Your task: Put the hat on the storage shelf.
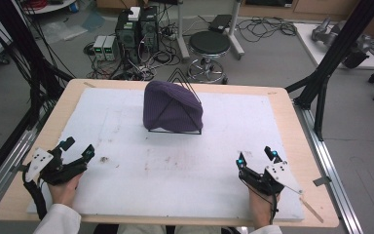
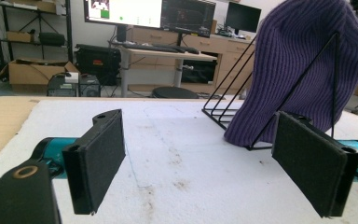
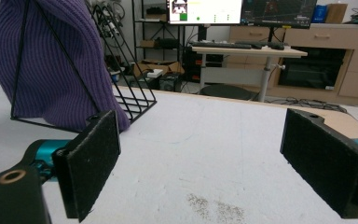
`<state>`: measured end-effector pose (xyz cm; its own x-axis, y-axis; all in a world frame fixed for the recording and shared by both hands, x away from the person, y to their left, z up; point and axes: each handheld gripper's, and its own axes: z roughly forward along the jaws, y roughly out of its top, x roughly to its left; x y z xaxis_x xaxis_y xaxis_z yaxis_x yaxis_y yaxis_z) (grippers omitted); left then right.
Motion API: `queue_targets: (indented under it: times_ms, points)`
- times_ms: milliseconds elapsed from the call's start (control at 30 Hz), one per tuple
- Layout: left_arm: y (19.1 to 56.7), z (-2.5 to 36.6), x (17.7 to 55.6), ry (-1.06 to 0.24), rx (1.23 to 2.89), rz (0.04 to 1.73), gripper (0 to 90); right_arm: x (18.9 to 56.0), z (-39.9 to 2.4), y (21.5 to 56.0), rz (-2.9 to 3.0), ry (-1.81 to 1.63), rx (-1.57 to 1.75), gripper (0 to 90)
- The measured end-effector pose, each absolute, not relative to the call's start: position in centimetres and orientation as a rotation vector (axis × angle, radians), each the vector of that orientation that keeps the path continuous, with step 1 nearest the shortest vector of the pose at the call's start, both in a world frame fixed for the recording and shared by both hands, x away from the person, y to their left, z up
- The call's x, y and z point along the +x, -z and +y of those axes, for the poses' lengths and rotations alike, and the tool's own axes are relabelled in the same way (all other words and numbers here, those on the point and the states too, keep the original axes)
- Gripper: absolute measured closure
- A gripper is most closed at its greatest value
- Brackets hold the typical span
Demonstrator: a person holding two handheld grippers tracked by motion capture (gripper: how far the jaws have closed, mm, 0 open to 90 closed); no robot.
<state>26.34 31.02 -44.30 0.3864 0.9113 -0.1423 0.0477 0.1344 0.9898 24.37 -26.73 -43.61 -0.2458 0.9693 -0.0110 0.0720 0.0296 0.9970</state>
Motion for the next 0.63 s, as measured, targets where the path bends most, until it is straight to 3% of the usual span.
queue_targets:
  times_ms: [633]
  points:
    - [44.31, 31.14, 26.34, -0.799, 1.269, 0.991, 17.5, 24.20, -26.92, 43.53, 1.434, -1.354, 1.126, 11.2]
